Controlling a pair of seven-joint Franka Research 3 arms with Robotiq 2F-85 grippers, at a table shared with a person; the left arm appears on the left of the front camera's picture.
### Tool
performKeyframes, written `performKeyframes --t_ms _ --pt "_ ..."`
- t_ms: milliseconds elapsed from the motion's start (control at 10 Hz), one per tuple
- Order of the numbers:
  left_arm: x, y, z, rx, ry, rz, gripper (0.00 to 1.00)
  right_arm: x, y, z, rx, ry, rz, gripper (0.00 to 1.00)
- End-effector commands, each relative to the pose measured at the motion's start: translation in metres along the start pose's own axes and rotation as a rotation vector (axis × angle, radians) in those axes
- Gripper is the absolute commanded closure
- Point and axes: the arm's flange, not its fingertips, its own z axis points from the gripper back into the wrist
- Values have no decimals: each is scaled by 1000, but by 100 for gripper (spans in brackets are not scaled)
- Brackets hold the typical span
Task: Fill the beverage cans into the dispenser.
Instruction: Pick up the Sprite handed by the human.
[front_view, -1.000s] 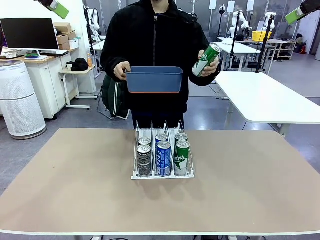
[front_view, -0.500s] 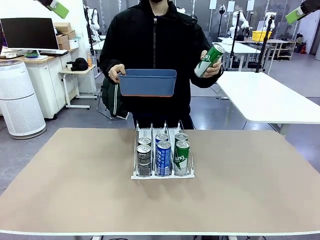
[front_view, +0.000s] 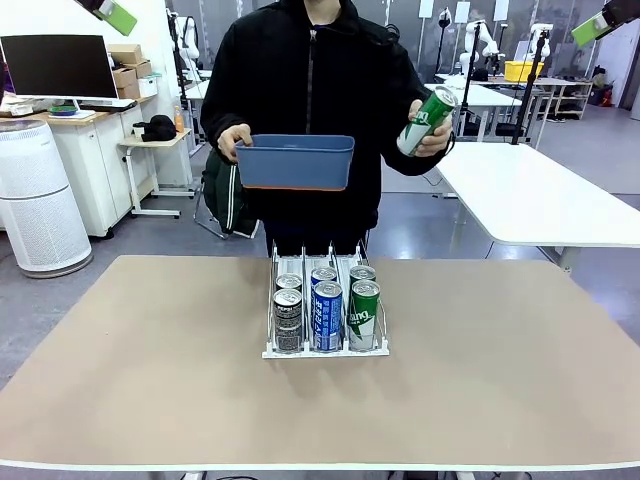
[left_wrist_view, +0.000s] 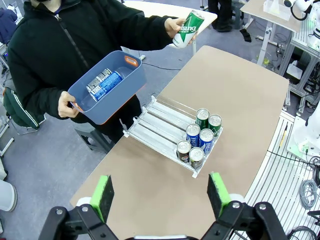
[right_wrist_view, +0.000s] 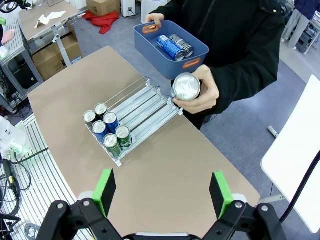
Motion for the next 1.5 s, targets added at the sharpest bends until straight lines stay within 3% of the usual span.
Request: performKeyframes --t_ms 0,1000,1400 --pt "0 1 0 9 -2 2 0 -1 0 -1 2 1 -2 0" --pt "0 1 0 9 -2 2 0 0 0 0 0 0 0 0" --pt "0 1 0 9 -2 2 0 59 -22 -50 120 107 74 0"
